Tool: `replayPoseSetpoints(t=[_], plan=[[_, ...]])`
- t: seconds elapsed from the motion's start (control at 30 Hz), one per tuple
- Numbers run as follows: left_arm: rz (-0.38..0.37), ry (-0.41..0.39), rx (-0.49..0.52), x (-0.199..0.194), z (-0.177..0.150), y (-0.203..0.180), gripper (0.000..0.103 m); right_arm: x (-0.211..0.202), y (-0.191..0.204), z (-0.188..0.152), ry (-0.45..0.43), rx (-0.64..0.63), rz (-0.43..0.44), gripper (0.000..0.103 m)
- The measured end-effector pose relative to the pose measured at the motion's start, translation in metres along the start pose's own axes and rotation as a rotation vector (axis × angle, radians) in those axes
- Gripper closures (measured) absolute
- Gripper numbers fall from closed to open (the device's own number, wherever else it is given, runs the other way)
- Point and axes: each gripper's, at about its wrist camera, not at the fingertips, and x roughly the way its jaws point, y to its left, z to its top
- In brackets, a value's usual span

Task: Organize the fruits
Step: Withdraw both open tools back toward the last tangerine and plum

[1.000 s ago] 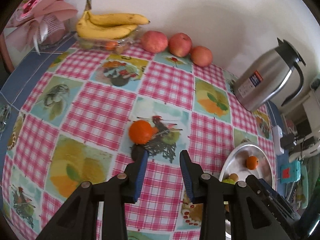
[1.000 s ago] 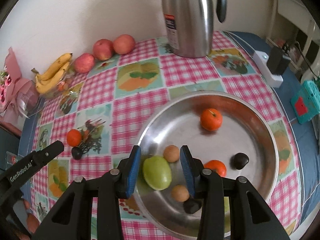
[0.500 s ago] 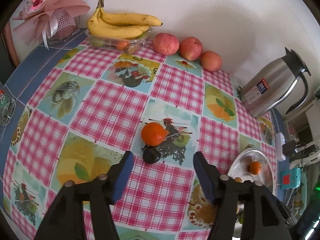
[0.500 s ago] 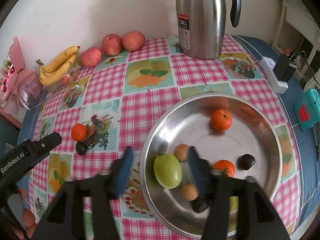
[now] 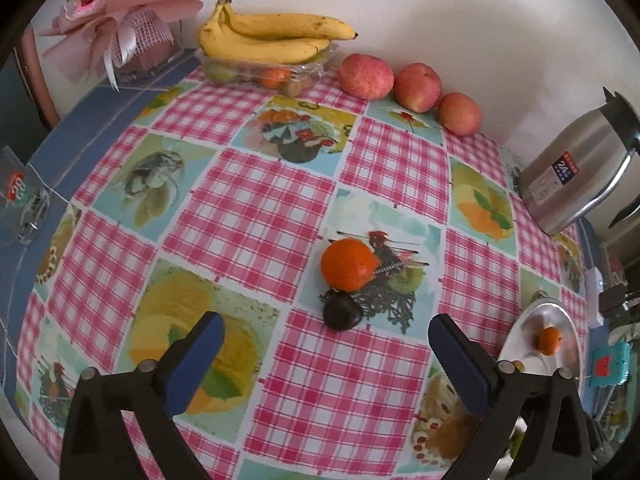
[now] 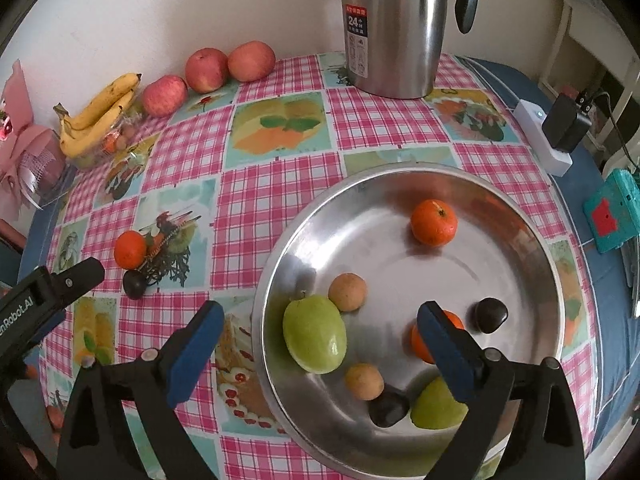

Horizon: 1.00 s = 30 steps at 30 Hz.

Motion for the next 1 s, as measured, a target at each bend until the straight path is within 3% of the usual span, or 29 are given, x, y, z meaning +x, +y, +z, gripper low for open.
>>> replayPoseSetpoints(t=[0.3,0.53,1.0], plan=[[0.015,-0.028,0.005,-0.003,0.003,0.002,0.000,-0.003,0.005,0.000,-0.040,-0.022,0.005,0.006],[0.028,-0.062,0.020,-0.009,0.006,0.003,0.000,-0.005,0.012,0.000,-0.066,-0.038,0.058,0.006],[0.114,-0.130,-0.007,-0.022,0.020,0.032,0.000,0.001,0.030,0.001,-0.014,-0.025,0.162,0.006]])
